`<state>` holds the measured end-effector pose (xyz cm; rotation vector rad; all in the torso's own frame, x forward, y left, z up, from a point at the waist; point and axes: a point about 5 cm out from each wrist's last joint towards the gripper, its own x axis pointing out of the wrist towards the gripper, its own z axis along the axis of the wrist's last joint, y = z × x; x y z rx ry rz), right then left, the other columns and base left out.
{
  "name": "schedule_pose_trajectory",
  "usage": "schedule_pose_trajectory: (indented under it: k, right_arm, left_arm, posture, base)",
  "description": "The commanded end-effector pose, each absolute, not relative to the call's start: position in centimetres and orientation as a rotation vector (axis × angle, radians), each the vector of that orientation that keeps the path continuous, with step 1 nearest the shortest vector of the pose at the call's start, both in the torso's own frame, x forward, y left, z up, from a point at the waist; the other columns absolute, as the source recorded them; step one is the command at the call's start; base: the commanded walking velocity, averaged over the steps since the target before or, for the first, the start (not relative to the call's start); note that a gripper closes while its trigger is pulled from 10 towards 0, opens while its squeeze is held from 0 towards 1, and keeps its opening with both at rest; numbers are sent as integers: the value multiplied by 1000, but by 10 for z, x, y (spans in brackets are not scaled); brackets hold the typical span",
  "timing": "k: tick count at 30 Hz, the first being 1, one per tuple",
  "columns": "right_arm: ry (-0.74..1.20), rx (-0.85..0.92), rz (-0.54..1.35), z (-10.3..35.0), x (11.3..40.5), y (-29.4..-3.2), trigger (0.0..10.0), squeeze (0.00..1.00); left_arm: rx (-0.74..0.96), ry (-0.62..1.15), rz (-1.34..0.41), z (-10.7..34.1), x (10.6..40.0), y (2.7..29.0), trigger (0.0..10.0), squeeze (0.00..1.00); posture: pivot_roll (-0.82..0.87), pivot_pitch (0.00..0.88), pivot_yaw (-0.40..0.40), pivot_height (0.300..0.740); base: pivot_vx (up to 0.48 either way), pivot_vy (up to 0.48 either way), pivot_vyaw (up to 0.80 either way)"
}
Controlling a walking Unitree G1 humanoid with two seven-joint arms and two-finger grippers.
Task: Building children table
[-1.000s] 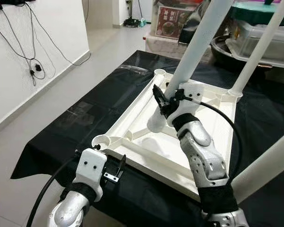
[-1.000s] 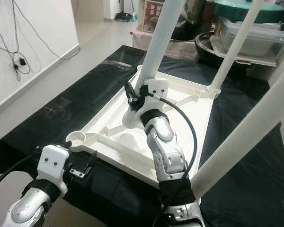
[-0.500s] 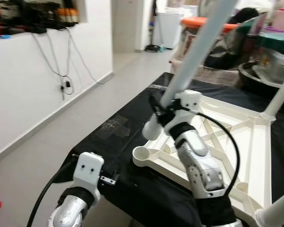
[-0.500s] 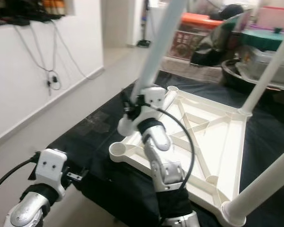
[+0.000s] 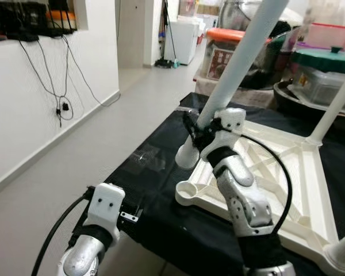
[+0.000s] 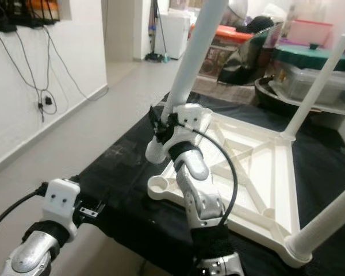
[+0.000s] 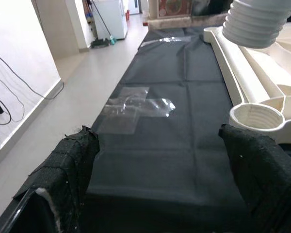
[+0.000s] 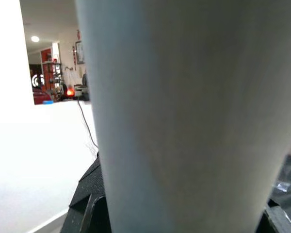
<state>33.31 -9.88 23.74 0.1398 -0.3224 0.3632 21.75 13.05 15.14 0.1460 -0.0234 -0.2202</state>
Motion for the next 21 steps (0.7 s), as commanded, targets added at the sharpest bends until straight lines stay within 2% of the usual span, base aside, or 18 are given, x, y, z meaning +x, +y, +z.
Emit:
schedule_pose_trajectory:
  k: [1, 8, 13, 17, 21]
  right_arm:
    - [-320, 152, 365, 237, 338, -106, 10000, 0]
    - [-270, 140, 443, 232, 351, -108, 10000, 0]
    - [-150, 196, 722, 231, 379, -116, 10000, 0]
    - [-127, 227, 843, 233, 381, -119, 10000, 0]
    - [-136, 309, 1070, 240, 377, -116, 10000, 0]
  left_arm:
    - [131, -20, -219, 153, 214, 128, 10000, 0]
    - [116, -11, -217, 153, 210, 126, 10000, 0]
    - [83, 9, -265, 154, 196, 118, 10000, 0]
    - [65, 18, -292, 155, 190, 114, 10000, 0]
    - [48, 37, -341, 156, 181, 107, 10000, 0]
  posture:
    - [232, 45, -100, 740]
    - [233, 78, -104, 740]
    - [242, 135, -105, 740]
    - [245, 155, -107, 740]
    - [255, 188, -110, 740]
  base:
    - [0, 0, 0]
    - [0, 0, 0]
    - [0, 0, 0]
    - [0, 0, 0]
    - [0, 0, 0]
